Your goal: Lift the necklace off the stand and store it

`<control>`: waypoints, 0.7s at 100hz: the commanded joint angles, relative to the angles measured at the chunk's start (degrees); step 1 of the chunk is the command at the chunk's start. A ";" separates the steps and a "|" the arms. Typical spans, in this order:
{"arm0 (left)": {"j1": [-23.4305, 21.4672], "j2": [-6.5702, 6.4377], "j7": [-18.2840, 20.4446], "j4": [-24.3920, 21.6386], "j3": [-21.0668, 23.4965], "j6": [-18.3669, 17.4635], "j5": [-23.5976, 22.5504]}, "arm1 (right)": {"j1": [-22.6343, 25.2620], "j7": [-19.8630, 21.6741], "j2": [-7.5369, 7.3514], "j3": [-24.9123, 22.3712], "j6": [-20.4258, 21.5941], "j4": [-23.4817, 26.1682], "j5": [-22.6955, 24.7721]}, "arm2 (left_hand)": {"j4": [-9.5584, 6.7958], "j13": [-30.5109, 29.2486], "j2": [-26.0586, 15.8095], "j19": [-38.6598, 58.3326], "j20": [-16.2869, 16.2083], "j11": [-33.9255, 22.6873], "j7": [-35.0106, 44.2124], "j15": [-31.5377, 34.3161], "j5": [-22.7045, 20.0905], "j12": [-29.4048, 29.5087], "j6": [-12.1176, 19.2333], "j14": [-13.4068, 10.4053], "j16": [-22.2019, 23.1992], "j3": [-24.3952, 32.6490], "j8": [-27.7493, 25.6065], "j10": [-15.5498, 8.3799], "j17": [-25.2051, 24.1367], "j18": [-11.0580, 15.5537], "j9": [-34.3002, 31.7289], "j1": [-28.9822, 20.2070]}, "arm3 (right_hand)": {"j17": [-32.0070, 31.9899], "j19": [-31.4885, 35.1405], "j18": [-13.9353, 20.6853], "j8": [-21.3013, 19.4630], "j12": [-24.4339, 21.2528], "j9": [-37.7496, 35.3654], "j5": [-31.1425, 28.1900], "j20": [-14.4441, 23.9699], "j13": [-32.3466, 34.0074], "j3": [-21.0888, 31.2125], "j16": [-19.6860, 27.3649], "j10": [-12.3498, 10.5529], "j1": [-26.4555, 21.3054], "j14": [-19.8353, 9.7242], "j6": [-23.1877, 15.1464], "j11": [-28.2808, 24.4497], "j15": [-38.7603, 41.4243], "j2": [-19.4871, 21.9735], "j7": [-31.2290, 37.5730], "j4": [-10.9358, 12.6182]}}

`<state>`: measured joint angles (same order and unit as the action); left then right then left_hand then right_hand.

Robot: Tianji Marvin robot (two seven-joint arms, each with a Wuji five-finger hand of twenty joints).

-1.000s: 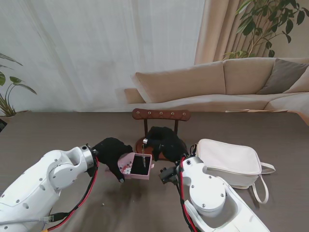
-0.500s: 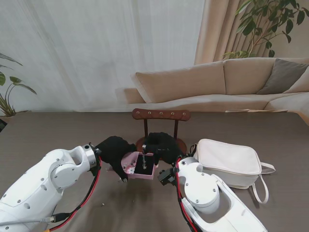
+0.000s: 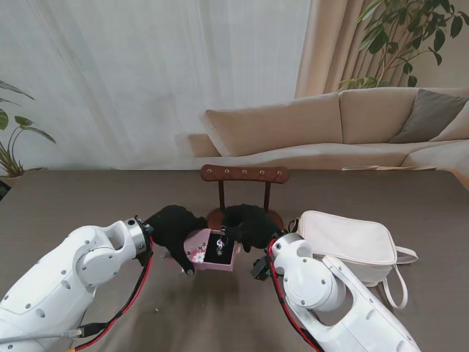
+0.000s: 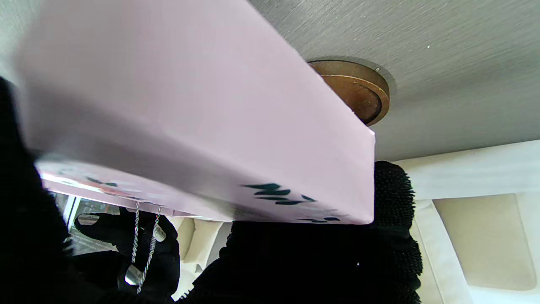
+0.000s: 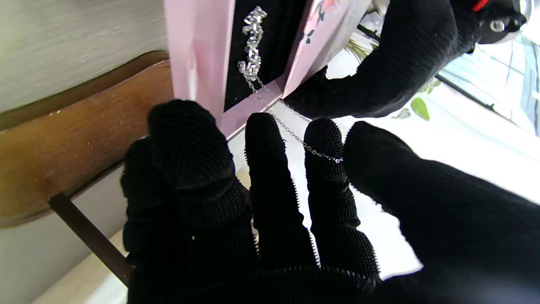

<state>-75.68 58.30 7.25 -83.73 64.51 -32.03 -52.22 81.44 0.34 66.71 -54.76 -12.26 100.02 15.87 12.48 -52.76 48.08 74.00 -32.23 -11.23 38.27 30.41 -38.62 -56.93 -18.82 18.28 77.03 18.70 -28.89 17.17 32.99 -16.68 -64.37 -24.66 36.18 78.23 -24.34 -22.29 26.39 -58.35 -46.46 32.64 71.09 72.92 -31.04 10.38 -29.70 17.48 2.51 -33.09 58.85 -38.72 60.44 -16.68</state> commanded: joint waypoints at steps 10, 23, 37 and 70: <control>0.30 0.30 0.82 -0.46 -0.11 -0.12 -0.28 | -0.81 2.32 -0.99 0.55 2.37 -0.40 3.37 | -1.13 -3.81 -5.83 5.29 -1.88 -6.32 35.57 11.35 -6.73 -3.13 11.53 -1.57 4.62 33.19 -2.07 -7.80 1.54 5.16 -5.71 -28.11 | -2.01 0.37 1.78 1.73 0.21 3.17 3.55 2.34 -0.45 -0.56 0.06 -1.44 4.35 -0.27 -1.63 -0.46 -1.09 -1.06 -4.27 2.89; 0.37 0.29 0.79 -0.50 -0.10 -0.17 -0.40 | -1.20 2.77 -1.56 0.77 4.81 -0.95 6.85 | -1.14 -3.83 -5.87 5.28 -1.89 -6.33 35.58 11.35 -6.75 -3.15 11.54 -1.62 4.62 33.18 -2.09 -7.75 1.49 5.11 -5.76 -28.15 | -2.48 -0.01 1.96 1.99 0.02 3.72 1.92 2.40 -1.27 -0.98 0.03 -1.43 6.04 -0.68 -2.51 -0.44 -1.44 -0.76 -4.68 3.17; 0.29 0.26 1.00 -0.73 0.12 -0.03 -0.52 | -1.61 2.88 -2.07 0.91 7.99 -1.70 10.28 | -1.13 -3.79 -5.88 5.28 -1.91 -6.29 35.54 11.29 -6.73 -3.13 11.50 -1.43 4.60 33.13 -2.08 -7.67 1.44 5.03 -5.72 -28.13 | -2.72 -0.47 2.11 2.20 -0.52 3.71 0.23 2.52 -1.67 -1.86 0.09 -1.62 8.89 -0.59 -3.16 0.10 -2.18 1.37 -7.06 4.32; 0.53 0.22 1.22 -0.71 0.03 0.08 -0.66 | -3.00 2.45 -3.77 1.12 18.57 -3.67 22.85 | -1.13 -3.89 -5.99 5.31 -2.02 -6.25 35.47 11.28 -6.75 -3.10 11.46 -1.36 4.58 33.01 -2.12 -7.58 1.41 4.96 -5.75 -28.18 | -2.36 -1.12 2.65 5.44 -1.80 1.72 -5.49 2.51 -0.99 -4.27 -0.24 -2.43 15.03 -1.79 -3.46 3.11 -4.28 9.85 -18.94 9.47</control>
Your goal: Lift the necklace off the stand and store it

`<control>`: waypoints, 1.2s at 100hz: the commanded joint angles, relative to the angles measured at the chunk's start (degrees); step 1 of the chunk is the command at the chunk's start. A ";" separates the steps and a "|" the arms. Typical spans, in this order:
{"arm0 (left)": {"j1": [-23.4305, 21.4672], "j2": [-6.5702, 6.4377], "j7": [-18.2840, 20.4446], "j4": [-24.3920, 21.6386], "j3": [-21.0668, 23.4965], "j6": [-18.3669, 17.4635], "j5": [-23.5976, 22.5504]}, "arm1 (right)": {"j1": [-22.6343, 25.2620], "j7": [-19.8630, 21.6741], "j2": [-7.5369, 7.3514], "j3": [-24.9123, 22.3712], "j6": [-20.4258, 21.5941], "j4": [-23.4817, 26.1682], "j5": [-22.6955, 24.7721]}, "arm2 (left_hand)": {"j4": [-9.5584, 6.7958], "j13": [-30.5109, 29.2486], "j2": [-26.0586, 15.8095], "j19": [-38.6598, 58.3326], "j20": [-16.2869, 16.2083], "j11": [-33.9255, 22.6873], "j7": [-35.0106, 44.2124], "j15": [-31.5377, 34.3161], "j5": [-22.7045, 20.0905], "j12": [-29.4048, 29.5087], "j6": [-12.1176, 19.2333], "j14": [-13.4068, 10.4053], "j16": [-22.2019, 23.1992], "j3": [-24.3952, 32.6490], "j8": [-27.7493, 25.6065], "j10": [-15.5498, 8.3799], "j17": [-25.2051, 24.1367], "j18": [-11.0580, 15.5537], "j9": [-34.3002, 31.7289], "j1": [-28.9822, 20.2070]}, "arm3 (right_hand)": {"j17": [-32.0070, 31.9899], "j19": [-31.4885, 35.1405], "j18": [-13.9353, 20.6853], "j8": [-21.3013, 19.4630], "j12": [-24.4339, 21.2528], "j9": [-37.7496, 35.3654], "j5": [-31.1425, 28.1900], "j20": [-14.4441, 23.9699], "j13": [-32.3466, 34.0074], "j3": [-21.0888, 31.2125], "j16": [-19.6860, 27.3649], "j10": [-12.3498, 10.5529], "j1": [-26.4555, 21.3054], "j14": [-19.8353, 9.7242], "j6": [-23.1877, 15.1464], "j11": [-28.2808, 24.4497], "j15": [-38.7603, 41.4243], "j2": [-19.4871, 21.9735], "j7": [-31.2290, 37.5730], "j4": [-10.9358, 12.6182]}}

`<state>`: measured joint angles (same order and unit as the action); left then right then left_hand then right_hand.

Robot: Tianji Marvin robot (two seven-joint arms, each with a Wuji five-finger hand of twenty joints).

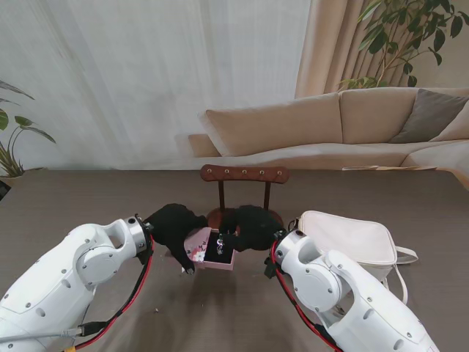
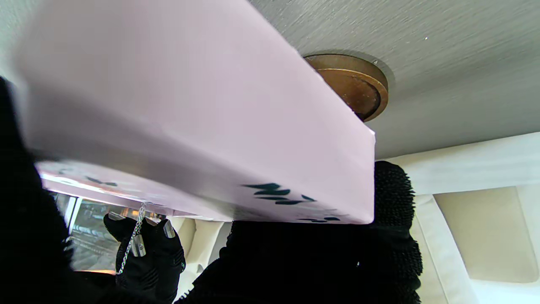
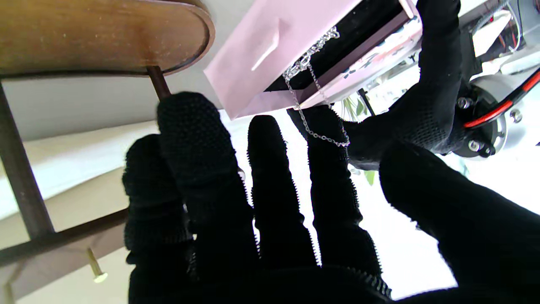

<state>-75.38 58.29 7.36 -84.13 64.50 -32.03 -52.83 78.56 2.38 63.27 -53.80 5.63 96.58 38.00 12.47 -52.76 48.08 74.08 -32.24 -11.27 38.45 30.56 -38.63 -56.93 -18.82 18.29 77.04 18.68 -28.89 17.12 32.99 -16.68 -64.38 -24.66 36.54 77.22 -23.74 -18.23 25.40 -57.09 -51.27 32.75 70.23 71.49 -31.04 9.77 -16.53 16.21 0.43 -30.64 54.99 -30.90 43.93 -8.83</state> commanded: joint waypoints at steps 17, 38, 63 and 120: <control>0.28 0.21 1.43 -0.32 0.02 0.17 0.21 | -0.68 0.48 -0.69 0.45 2.32 -0.80 3.07 | -1.12 -3.90 -6.02 5.21 -2.03 -6.19 35.23 11.10 -6.69 -3.12 11.31 -1.35 4.55 32.96 -2.13 -7.51 1.37 4.92 -5.69 -28.22 | -2.54 -0.33 2.38 9.59 -1.25 0.74 1.49 2.26 -0.24 0.66 -0.65 -1.67 -1.89 -1.26 -2.91 1.55 -1.10 0.79 -3.50 0.95; 0.02 0.15 2.00 -0.66 0.25 0.36 0.35 | -1.16 -2.25 -0.50 1.35 1.78 -1.36 6.50 | -1.12 -3.82 -6.13 5.19 -2.08 -6.15 35.22 11.07 -6.68 -3.11 11.38 -1.41 4.55 32.83 -2.18 -7.55 1.37 4.89 -5.64 -28.21 | -0.97 -0.72 3.56 14.27 -0.93 -1.22 0.95 1.79 2.04 3.45 -0.38 -2.44 -8.62 -4.05 -6.12 0.28 -1.07 -7.48 7.09 -4.30; -0.07 0.11 2.37 -0.91 0.38 0.43 0.43 | -2.00 -5.46 -0.41 2.37 2.84 -2.72 10.12 | -1.12 -3.82 -6.08 5.17 -2.12 -6.16 35.19 11.06 -6.61 -3.14 11.41 -1.43 4.55 32.73 -2.21 -7.50 1.36 4.89 -5.63 -28.23 | -0.07 -1.00 4.29 17.73 -0.97 -2.02 0.85 0.93 3.42 1.81 -0.44 -3.22 -5.90 -5.39 -8.76 0.57 -1.97 -8.38 5.86 -4.25; -0.36 0.07 2.98 -1.35 0.68 0.77 0.76 | -2.83 -4.85 -1.58 1.76 5.19 -2.83 16.76 | -1.13 -3.88 -6.23 5.12 -2.25 -6.19 35.10 10.94 -6.55 -3.19 11.30 -1.28 4.48 32.55 -2.26 -7.51 1.24 4.88 -5.65 -28.26 | -1.55 -1.49 5.67 7.50 -1.40 2.69 12.96 2.43 0.03 -3.02 -1.15 -3.08 5.53 -5.66 -2.73 1.59 -1.76 3.71 -9.71 6.97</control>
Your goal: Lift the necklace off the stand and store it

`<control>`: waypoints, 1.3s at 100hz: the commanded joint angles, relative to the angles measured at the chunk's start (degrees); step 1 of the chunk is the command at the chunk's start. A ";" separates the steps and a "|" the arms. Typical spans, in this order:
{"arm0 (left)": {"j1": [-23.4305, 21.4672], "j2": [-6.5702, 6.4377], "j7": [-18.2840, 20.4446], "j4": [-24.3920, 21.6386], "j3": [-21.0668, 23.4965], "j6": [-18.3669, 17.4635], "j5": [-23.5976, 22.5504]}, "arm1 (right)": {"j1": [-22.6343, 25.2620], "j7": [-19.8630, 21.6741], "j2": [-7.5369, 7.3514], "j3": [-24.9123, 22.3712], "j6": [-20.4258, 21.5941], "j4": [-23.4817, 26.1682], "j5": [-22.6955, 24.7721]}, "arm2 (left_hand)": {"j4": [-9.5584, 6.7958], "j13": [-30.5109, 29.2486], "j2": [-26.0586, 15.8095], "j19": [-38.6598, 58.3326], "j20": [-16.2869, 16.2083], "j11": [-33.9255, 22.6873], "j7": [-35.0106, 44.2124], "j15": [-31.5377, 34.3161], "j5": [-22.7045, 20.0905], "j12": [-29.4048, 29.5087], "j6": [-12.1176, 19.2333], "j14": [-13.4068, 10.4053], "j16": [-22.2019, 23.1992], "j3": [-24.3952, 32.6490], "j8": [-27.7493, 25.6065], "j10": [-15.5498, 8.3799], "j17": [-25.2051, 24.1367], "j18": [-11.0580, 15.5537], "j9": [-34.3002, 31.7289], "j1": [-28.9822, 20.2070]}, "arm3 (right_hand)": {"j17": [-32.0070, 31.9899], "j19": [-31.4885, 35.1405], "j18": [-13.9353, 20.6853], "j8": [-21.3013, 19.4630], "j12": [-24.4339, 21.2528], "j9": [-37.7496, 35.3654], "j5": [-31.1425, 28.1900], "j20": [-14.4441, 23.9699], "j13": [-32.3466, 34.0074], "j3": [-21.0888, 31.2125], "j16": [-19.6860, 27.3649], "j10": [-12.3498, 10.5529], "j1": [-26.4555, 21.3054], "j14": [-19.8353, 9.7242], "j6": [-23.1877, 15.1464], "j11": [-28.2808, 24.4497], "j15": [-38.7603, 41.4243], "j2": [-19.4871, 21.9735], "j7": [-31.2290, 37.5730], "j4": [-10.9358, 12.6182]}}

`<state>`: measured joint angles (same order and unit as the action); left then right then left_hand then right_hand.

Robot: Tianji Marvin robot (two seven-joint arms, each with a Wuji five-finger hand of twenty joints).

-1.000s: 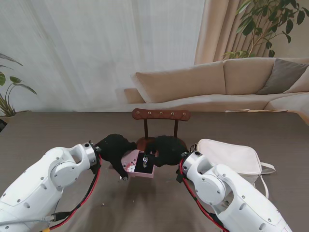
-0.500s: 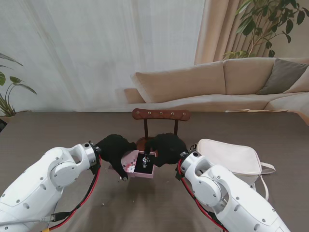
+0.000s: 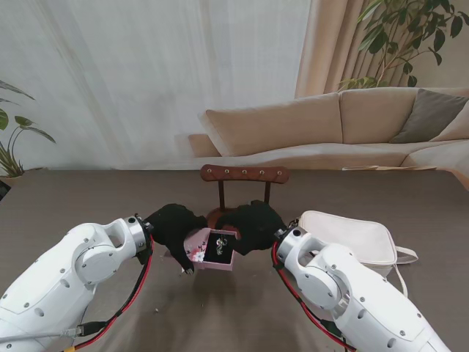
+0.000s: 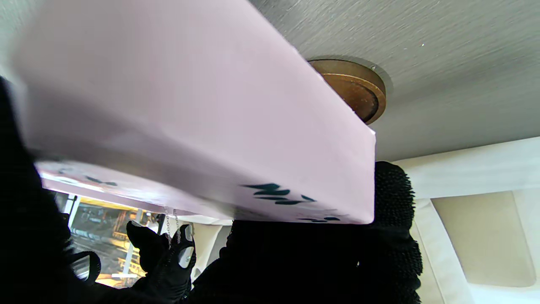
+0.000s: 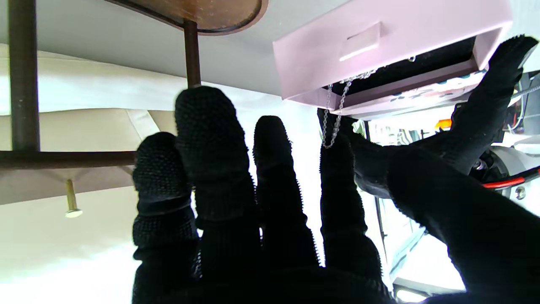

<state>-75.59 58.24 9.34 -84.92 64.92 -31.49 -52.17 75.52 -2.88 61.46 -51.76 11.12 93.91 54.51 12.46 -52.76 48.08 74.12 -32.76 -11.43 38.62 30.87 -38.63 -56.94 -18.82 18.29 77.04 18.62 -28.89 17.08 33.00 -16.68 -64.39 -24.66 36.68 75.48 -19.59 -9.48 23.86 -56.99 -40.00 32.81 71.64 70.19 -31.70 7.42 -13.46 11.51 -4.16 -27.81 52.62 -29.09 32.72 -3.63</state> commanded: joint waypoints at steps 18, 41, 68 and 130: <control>-0.54 0.12 1.11 -0.85 0.67 0.45 0.14 | 0.69 -0.10 0.33 -1.78 -0.83 -0.98 -0.32 | -1.12 -3.89 -6.21 5.06 -1.76 -5.99 34.95 10.61 -6.60 -3.15 11.28 -1.23 4.47 32.59 -2.27 -7.33 1.23 4.87 -5.64 -28.26 | -1.61 0.32 1.26 -3.43 0.39 2.65 0.31 2.33 -1.41 -3.00 -0.35 -0.39 3.11 -0.45 2.26 -2.08 0.72 1.64 5.23 1.52; 0.21 0.20 1.04 -0.10 0.09 0.75 0.61 | 2.45 2.29 0.31 -2.91 2.45 -0.16 -5.01 | -1.12 -3.89 -6.22 5.02 -1.80 -5.98 34.94 10.60 -6.56 -3.13 11.25 -1.23 4.47 32.59 -2.28 -7.30 1.21 4.76 -5.67 -28.27 | -1.72 0.33 0.91 -3.86 0.39 2.02 -3.21 2.39 -1.37 -2.44 -0.28 -0.47 2.37 -0.29 -2.06 -2.22 0.85 2.33 6.06 1.61; 0.27 0.13 1.34 -0.15 0.29 0.78 0.48 | 4.32 2.87 0.87 -2.98 3.54 0.98 -10.96 | -1.11 -3.88 -6.30 5.00 -1.86 -5.96 34.94 10.48 -6.54 -3.14 11.25 -1.12 4.41 32.58 -2.33 -7.24 1.19 4.71 -5.64 -28.27 | -1.22 0.20 0.19 -2.87 0.47 0.59 -5.06 2.27 -0.37 -0.04 -0.19 -0.35 0.06 0.27 -1.04 -2.42 0.88 2.39 5.96 0.96; -0.41 0.06 1.38 -1.00 0.92 -0.04 0.12 | -0.48 0.23 1.52 -0.22 -10.66 -2.46 -4.83 | -1.12 -3.88 -6.26 4.97 -1.94 -5.98 34.89 10.48 -6.57 -3.19 11.30 -1.20 4.41 32.55 -2.34 -7.36 1.21 4.76 -5.62 -28.26 | -2.19 -0.02 -0.18 -4.24 0.60 3.36 0.20 1.60 -3.68 -9.62 1.17 1.05 7.84 1.42 5.27 -2.98 -3.62 6.35 6.45 0.40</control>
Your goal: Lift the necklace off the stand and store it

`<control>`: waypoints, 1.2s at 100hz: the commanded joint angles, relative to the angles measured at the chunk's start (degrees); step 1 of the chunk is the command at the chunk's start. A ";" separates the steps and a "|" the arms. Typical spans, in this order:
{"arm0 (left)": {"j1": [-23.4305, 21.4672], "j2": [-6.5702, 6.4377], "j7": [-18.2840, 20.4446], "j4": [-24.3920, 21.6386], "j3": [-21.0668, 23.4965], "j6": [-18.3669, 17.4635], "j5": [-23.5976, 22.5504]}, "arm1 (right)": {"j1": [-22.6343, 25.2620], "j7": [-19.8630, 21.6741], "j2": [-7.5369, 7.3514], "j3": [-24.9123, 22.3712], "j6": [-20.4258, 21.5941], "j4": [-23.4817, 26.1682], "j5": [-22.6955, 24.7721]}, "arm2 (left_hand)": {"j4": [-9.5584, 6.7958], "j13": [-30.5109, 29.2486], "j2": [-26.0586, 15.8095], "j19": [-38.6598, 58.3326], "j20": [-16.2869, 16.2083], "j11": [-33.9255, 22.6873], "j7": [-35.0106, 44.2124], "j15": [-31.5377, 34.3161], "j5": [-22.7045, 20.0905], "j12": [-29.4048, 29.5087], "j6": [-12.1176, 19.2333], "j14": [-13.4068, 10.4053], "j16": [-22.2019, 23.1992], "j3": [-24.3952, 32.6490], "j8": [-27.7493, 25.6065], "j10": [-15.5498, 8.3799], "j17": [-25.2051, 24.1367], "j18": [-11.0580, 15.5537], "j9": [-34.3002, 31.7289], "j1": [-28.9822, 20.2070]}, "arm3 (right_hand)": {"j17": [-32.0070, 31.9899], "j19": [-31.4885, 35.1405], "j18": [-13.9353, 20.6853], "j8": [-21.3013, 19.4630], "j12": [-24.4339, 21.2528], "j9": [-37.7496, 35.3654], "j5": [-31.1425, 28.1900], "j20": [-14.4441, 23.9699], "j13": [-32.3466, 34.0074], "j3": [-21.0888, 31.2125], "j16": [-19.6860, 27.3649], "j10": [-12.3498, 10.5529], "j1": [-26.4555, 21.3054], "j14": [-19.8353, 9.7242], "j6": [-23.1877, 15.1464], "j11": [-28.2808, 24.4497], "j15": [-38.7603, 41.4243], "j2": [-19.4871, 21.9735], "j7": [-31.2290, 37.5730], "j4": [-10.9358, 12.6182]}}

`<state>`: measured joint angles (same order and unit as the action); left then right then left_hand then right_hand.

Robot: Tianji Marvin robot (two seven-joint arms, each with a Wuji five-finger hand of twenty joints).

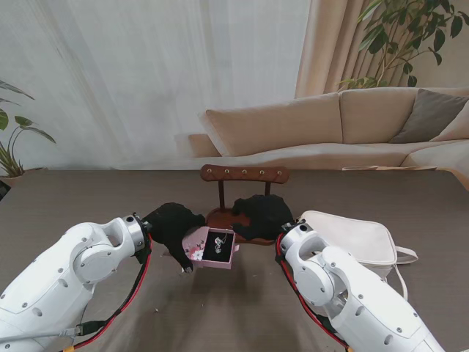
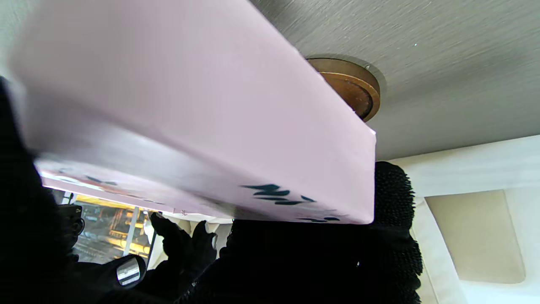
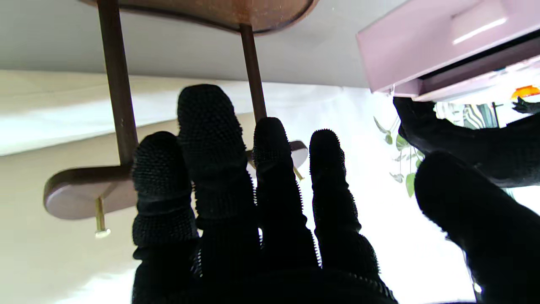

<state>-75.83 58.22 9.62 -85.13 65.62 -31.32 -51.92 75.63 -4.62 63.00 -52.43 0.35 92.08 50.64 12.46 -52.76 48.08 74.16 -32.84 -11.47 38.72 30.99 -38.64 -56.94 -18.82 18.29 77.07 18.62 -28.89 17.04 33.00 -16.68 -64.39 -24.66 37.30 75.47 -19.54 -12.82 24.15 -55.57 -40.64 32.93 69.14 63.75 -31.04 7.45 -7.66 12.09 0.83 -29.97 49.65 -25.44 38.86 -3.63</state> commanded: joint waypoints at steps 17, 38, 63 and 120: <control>-0.18 0.13 0.96 -1.28 0.06 -0.41 -0.12 | -2.36 5.27 -0.08 2.65 -1.13 -1.91 -3.66 | -1.13 -3.89 -6.24 4.92 -1.88 -5.95 34.75 10.36 -6.53 -3.19 11.29 -1.20 4.39 32.55 -2.32 -7.36 1.21 4.75 -5.64 -28.29 | -4.03 -0.84 -0.25 -2.52 0.22 3.43 -0.75 1.58 -2.93 -9.47 0.30 1.03 4.86 1.20 -0.44 -0.41 -2.20 7.24 0.03 0.45; -0.12 0.13 0.99 -1.46 -0.08 -0.61 -0.10 | -2.54 5.81 0.27 3.64 -1.40 -2.47 -6.90 | -1.12 -3.89 -6.25 4.91 -1.90 -5.93 34.79 10.35 -6.54 -3.16 11.30 -1.23 4.37 32.52 -2.33 -7.25 1.21 4.67 -5.65 -28.28 | -4.20 -1.01 -0.53 -6.63 0.36 2.82 -8.16 1.90 -2.76 -9.12 -0.01 1.16 4.98 1.45 -1.50 -1.01 -2.27 9.67 3.65 0.73; -0.19 0.12 1.11 -1.18 -0.05 -0.14 -0.11 | -0.28 3.77 0.53 1.81 -0.26 -0.33 -7.16 | -1.12 -3.87 -6.34 4.89 -1.92 -5.91 34.78 10.37 -6.52 -3.16 11.30 -1.25 4.39 32.44 -2.32 -7.28 1.20 4.69 -5.60 -28.29 | -3.02 -0.51 -0.91 -14.80 0.52 0.26 -13.93 1.90 -0.40 -4.15 -0.13 1.19 2.24 1.37 -1.12 -1.95 -1.51 8.29 7.21 -0.21; -0.17 0.03 1.67 -0.57 0.13 0.31 0.11 | 1.60 4.95 0.85 0.96 0.52 1.58 -12.67 | -1.15 -3.83 -6.43 4.82 -1.96 -5.93 34.75 10.34 -6.43 -3.21 11.33 -1.33 4.38 32.32 -2.42 -7.27 1.15 4.79 -5.59 -28.33 | -3.20 -0.18 -1.26 -16.46 0.61 0.04 -13.49 1.57 0.01 -2.59 -0.37 1.45 0.23 1.82 -2.54 -2.02 -0.45 7.62 5.68 -1.34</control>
<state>-76.04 58.19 10.33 -85.52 65.54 -31.34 -51.87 76.71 -1.09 63.55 -51.88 0.54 92.94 38.07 12.62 -52.93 50.11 74.76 -33.49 -11.87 43.67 31.66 -38.64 -57.44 -18.73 18.29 77.07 18.62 -28.86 16.13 33.10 -16.64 -64.41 -24.68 37.30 75.09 -19.54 -26.06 24.16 -54.41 -52.92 32.93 67.96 58.38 -31.00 7.76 -6.48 12.85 5.13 -31.32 48.17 -17.61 43.50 -3.63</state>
